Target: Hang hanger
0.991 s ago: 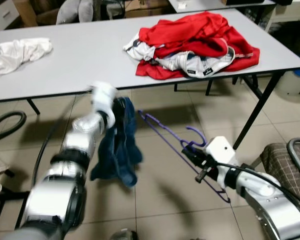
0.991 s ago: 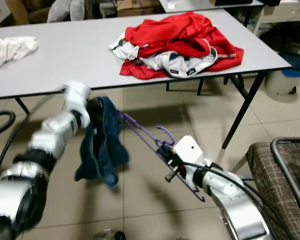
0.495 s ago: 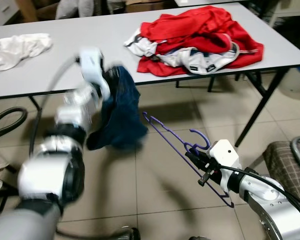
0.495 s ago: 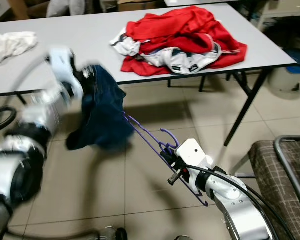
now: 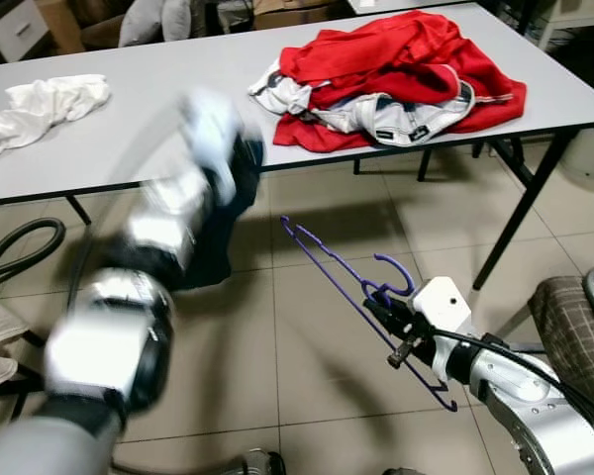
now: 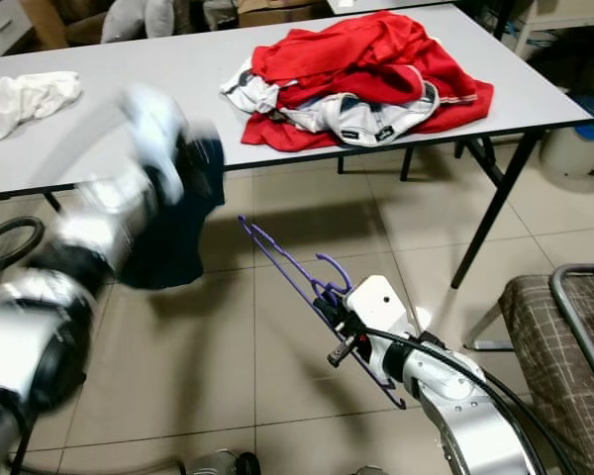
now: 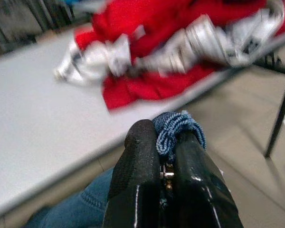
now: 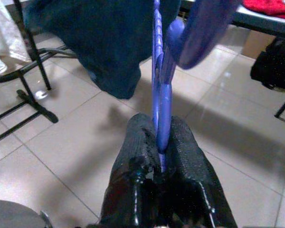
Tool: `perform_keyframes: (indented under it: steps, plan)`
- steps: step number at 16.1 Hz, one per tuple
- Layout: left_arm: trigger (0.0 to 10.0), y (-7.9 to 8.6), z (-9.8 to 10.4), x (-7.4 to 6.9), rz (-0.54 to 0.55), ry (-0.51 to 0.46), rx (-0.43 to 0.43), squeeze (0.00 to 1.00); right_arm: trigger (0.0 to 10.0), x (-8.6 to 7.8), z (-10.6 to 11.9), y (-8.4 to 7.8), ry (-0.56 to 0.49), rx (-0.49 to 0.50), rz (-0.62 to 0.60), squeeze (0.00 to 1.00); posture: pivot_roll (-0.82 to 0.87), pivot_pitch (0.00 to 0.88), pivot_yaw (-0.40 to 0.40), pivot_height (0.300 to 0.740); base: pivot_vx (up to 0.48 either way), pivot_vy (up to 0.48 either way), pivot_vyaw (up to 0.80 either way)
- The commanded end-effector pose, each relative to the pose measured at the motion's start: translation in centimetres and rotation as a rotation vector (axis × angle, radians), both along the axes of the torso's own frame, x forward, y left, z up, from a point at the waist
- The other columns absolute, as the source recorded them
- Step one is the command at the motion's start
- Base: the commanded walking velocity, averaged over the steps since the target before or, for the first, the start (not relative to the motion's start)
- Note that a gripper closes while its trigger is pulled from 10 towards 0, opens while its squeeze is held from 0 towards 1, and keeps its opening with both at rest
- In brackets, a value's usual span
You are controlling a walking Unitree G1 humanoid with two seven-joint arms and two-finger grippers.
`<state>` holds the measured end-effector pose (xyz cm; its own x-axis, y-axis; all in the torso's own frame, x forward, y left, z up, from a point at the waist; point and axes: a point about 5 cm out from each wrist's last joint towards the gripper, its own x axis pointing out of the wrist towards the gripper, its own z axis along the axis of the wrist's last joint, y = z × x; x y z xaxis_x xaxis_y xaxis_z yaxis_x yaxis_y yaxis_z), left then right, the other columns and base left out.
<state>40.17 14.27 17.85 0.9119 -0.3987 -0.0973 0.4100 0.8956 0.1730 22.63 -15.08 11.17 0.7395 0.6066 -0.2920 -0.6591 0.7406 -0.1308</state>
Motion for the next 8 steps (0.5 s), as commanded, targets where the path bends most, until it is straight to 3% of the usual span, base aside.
perform_keyframes:
  steps: [1,4,8]
  plan:
    - [0.0,-0.2,0.1,-0.1,0.011,-0.017,-0.007,0.0,10.0,0.0,1.1,0.6,-0.031,0.064,0.014,0.0,-0.06,0.063,0.152,0.74,0.0,0.0,0.0]
    - [0.0,-0.7,-2.6,-1.3,0.054,0.034,0.008,0.0,10.0,-0.4,1.3,1.5,-0.012,0.105,0.07,0.0,-0.06,0.042,0.14,0.74,0.0,0.0,0.0]
    - [0.0,-1.4,-2.0,-1.4,0.072,0.018,-0.003,0.0,10.0,-0.7,0.0,1.8,0.053,0.051,0.108,0.0,-0.05,0.034,0.129,0.74,0.0,0.0,0.0]
